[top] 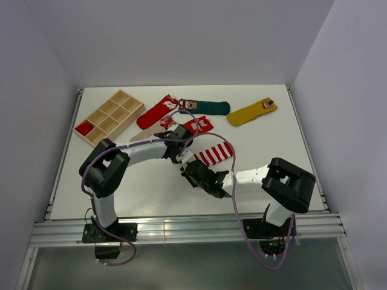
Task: Roll the socks
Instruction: Roll the sock at the center of the board.
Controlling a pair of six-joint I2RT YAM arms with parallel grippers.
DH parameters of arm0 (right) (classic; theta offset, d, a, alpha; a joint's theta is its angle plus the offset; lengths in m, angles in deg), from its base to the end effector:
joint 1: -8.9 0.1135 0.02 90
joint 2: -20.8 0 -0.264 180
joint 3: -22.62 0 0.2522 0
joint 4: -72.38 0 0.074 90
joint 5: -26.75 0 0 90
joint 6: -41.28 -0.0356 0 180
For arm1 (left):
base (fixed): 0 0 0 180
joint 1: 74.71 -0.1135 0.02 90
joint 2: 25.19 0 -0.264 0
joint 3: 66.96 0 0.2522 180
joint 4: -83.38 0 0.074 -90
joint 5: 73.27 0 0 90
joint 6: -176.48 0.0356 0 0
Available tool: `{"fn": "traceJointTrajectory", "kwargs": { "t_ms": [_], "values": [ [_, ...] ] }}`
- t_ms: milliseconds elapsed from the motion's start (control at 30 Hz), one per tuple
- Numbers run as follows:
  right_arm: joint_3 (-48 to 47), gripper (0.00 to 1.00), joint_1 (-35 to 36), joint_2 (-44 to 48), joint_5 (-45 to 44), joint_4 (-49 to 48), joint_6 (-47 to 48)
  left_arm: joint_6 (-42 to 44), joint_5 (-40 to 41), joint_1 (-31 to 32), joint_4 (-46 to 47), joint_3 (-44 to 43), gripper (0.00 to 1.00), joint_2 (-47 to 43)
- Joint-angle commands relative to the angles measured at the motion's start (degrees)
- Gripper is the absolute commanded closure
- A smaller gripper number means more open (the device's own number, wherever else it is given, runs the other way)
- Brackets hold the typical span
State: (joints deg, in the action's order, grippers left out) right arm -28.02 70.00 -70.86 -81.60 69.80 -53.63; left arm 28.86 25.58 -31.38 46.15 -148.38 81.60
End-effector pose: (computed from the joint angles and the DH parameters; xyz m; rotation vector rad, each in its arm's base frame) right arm 0.1559 0.2593 0.1449 -0.8885 2.0305 0.2820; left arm 0.2761 -0.2529 0.1613 -0.3858 2.6688 -0.3742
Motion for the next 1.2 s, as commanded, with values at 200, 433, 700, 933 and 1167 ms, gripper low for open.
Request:
{"fn": "traceJointTrajectory", "kwargs": {
  "t_ms": [200,433,700,933,1167],
  "values": [
    [-1.0,0.68,-2.12,-0.8,-2.39,1.22,-3.7,2.17,-0.05,0.44,-3.08,-1.16,1.0,1.76],
    [-0.73,0.62,-4.32,-2.38,-0.55,2.71,-6.25,2.52,-0.23,0.26,-3.25,-1.34,1.0,1.85],
    [1.37,0.62,-5.38,2.35,2.53,1.22,-7.84,3.31,-0.93,0.0,-3.34,-1.51,1.0,2.47],
    [1.55,0.62,-6.43,5.88,2.7,0.43,-6.7,3.66,-1.46,-0.44,-3.17,-1.42,1.0,2.47],
    [1.11,0.62,-6.7,5.17,4.37,-0.45,-6.08,3.66,-1.63,-0.53,-3.43,-1.77,1.0,2.73]
  ]
}}
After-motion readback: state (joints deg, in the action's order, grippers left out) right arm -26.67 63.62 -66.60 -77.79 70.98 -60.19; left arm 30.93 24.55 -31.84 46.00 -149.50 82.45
